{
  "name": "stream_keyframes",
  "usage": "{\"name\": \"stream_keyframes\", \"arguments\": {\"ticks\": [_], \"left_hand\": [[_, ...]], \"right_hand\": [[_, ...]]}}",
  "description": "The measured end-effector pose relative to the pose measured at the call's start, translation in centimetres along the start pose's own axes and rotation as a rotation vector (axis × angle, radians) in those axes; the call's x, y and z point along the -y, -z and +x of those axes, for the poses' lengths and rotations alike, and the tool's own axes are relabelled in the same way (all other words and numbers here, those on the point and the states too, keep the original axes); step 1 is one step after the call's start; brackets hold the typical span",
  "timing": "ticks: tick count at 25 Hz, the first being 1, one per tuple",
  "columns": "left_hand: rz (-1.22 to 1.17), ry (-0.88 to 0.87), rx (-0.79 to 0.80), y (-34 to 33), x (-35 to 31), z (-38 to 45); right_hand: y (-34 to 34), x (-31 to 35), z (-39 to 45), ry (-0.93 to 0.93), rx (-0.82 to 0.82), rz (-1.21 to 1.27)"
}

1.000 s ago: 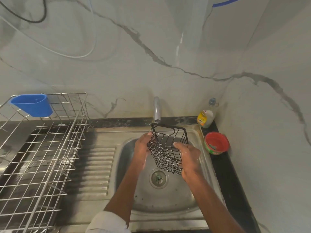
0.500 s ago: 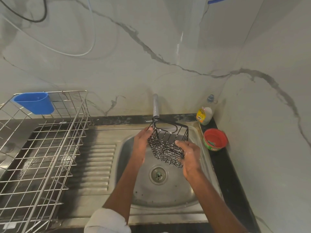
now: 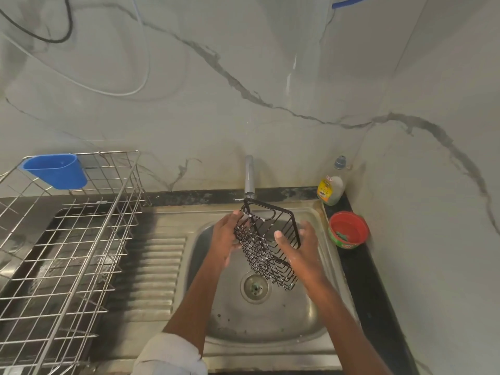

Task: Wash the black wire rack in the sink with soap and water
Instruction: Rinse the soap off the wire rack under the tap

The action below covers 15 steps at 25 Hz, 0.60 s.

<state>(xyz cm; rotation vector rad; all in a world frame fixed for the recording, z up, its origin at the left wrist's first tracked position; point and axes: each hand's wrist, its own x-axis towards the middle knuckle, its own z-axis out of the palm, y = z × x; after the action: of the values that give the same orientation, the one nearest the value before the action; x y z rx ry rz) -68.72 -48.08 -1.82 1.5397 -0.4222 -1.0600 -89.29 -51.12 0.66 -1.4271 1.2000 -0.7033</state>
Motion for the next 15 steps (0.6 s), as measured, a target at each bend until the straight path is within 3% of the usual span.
{"name": "stream_keyframes", "arguments": {"ticks": [3,11,15], "left_hand": [[-0.007,0.004,0.028,-0.4,-1.3,1.1],[-0.062,0.024,0.04,-2.3,-2.9,3.6],[-0.02,0.005,-0.006,-1.4,-1.3,3.5]], "right_hand": [[1.0,-0.1,1.5,0.093,-0.01,-0.065],[-1.2,-0.3,3.3,0.038,-0.043,-0.204],[-2.6,-0.4,4.7,-0.032,-0.142,-0.132]]}}
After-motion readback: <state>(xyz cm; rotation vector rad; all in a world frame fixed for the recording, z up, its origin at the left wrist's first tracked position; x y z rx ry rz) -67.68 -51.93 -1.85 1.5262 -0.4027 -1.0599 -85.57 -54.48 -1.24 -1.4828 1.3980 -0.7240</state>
